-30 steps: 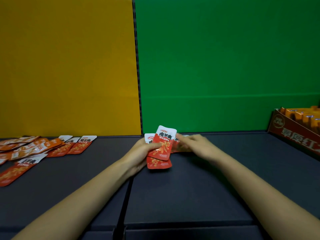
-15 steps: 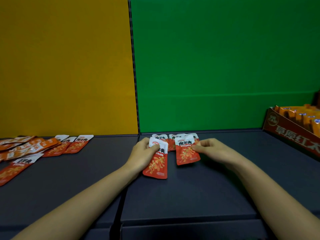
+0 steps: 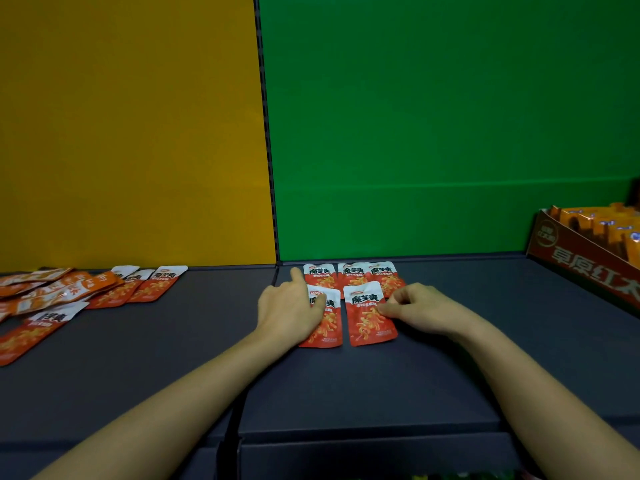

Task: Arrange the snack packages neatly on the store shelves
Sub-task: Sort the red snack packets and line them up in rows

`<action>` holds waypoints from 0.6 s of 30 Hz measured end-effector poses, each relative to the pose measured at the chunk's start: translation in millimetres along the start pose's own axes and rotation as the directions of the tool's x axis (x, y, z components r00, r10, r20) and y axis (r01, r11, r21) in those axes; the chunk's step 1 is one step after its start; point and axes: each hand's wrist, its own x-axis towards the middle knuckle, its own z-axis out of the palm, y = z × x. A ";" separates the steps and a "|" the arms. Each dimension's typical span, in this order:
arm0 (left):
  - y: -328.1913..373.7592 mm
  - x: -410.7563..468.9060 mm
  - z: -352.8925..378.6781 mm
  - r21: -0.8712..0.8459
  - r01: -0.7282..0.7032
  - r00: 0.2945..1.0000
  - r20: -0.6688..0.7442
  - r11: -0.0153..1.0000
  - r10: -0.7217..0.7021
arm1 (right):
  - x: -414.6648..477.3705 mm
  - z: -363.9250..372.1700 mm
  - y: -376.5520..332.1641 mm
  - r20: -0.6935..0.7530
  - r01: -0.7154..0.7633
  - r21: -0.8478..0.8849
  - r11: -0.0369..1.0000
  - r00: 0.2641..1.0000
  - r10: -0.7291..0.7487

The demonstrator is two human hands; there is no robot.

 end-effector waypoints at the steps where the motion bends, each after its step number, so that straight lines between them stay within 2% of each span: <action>1: 0.4 0.5 -0.1 0.030 -0.006 1.000 0.000 1.000 0.006 | -0.3 0.1 -0.4 -0.005 0.003 -0.023 1.000 1.000 -0.004; 5: -0.6 2.6 1.7 0.107 -0.042 0.999 -0.006 0.993 0.043 | -1.9 0.2 -2.1 -0.017 0.012 -0.076 0.997 1.000 -0.014; 8: -3.4 4.3 1.7 0.070 -0.044 0.999 0.000 0.997 0.044 | -2.1 0.4 -2.8 -0.032 0.004 -0.111 0.994 0.999 -0.008; 12: -12.4 3.0 -9.3 0.047 -0.096 0.989 -0.108 0.994 0.100 | -1.4 -0.5 -2.1 -0.144 0.005 -0.087 0.996 0.989 -0.018; 15: -28.7 -1.0 -24.2 0.032 -0.191 0.960 -0.201 0.981 0.194 | -1.6 0.0 -11.8 -0.290 0.140 -0.009 0.990 0.947 -0.137; 18: -55.4 -6.5 -35.5 0.021 -0.231 0.951 -0.205 0.973 0.230 | -1.8 6.6 -40.0 -0.295 0.275 -0.021 0.961 0.917 -0.269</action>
